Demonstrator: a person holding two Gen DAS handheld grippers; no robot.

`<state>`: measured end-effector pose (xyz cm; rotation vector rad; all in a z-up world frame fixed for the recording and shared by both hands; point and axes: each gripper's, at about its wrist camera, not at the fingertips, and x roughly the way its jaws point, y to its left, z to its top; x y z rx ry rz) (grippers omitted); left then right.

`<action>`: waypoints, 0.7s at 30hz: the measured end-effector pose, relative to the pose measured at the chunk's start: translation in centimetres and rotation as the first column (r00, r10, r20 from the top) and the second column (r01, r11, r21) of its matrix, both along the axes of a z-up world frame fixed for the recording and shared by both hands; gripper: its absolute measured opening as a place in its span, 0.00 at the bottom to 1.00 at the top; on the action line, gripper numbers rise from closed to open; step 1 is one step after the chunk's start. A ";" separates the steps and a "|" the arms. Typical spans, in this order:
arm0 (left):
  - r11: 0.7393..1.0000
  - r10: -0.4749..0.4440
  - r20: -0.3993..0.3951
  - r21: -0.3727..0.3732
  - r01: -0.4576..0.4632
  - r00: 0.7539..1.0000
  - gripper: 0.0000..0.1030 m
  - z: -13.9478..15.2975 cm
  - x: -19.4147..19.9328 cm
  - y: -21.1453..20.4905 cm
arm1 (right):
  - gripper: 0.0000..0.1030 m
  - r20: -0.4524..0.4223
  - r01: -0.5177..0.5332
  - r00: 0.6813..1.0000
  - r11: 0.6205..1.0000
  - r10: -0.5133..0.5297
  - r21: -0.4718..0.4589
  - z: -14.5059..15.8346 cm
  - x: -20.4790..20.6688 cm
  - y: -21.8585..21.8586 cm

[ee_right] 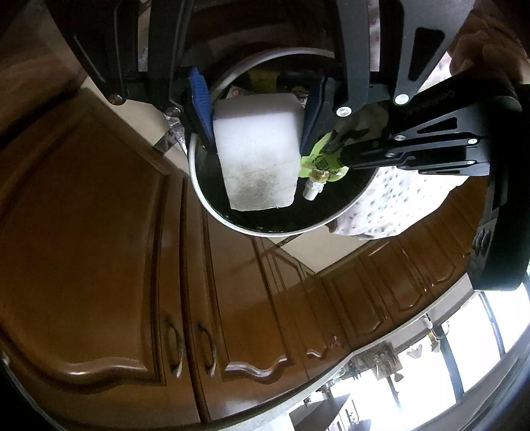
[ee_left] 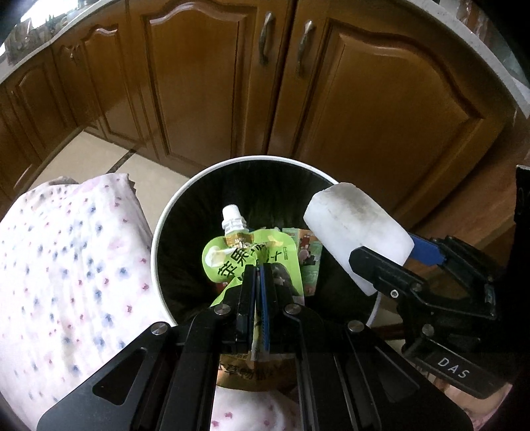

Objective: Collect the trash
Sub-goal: 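Open both tools to drop the pouch and foam block into the bin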

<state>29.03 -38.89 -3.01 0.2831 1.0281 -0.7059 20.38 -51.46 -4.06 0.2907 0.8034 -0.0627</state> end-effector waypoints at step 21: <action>1.000 0.000 -0.009 0.002 0.000 1.000 0.27 0.0 0.2 0.0 | 0.52 0.001 0.017 1.000 0.998 -0.017 0.056 0.1 0.4 -0.8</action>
